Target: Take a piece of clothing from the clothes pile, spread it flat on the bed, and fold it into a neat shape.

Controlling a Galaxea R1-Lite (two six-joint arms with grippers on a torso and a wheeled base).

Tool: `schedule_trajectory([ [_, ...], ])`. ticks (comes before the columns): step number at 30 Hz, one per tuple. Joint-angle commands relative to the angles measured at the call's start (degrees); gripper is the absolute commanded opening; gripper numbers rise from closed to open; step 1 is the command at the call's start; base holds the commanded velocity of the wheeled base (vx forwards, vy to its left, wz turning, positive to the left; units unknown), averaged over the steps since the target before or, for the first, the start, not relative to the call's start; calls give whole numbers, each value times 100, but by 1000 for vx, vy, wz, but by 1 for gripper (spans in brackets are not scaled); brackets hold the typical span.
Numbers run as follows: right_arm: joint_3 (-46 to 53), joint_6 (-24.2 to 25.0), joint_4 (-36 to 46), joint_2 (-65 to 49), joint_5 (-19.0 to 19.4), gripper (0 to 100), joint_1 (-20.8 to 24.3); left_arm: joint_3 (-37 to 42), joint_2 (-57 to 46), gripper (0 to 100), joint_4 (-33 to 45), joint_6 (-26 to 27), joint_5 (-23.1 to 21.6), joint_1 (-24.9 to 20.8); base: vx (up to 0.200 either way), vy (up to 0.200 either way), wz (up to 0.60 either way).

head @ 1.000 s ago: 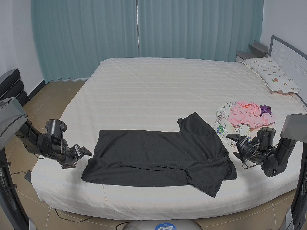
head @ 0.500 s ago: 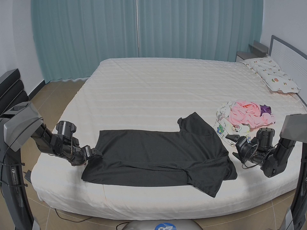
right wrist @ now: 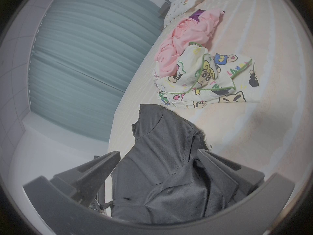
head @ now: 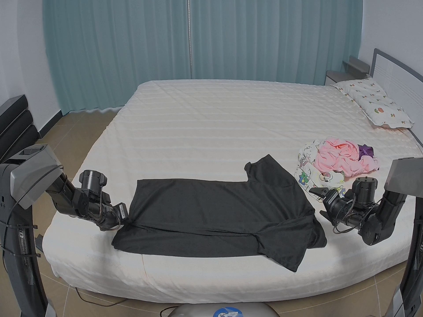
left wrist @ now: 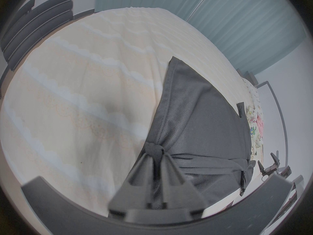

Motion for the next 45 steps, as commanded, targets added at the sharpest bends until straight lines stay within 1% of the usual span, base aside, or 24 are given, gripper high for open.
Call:
schedule_trajectory([
  [1,27,-202,16,13,-3,100,111,105,-136,0,-7,-142,-1,4,0,0,0],
  [2,18,-325,60,13,-3,100,173,122,-198,0,-7,-186,8,4,0,0,0],
  [3,18,-334,69,13,-3,100,182,131,-207,0,-7,-186,-1,-5,0,0,0],
  [5,1,-756,113,30,6,100,261,254,-374,0,-7,-212,-1,-13,0,0,0],
  [7,-52,-1169,192,66,50,100,234,324,-453,0,-7,-212,-10,-22,0,0,0],
  [8,-70,-1450,280,118,76,100,217,359,-488,0,-7,-212,-10,-22,0,0,0],
  [9,-105,-1635,341,180,85,100,217,359,-506,0,-7,-212,-10,-22,0,0,0],
  [11,-219,-1854,429,303,94,100,208,359,-506,0,-7,-221,-10,-22,0,0,0],
  [13,-333,-2030,455,426,94,100,199,359,-514,0,-7,-212,-10,-22,0,0,0],
  [15,-342,-2039,455,435,94,100,199,359,-514,0,-7,-221,-10,-22,0,0,0],
  [16,-527,-2285,464,567,102,100,146,359,-514,0,-7,-221,-10,-22,0,0,0],
  [18,-650,-2452,464,663,164,100,129,359,-514,0,-7,-221,-10,-22,0,0,0],
  [21,-755,-2628,473,760,287,100,111,359,-514,0,-7,-221,-10,-22,0,0,0],
  [23,-773,-2672,482,769,296,100,111,359,-514,0,-7,-221,-10,-22,0,0,0],
  [24,-843,-2768,482,804,296,100,111,377,-514,0,-7,-230,-10,-22,0,0,0],
  [35,-729,-3595,464,988,296,100,102,377,-550,0,1,-300,-10,-22,0,0,0],
  [36,-729,-3612,464,988,296,0,102,377,-550,0,1,-300,-10,-22,0,0,0],
  [37,-667,-3709,420,988,296,0,102,377,-550,0,1,-300,-10,-22,0,0,0],
  [43,-623,-3718,385,980,305,0,102,377,-558,0,1,-309,-1,-22,0,0,0],
  [45,-615,-3665,341,936,357,0,32,403,-585,0,1,-309,-1,-22,0,0,0],
])
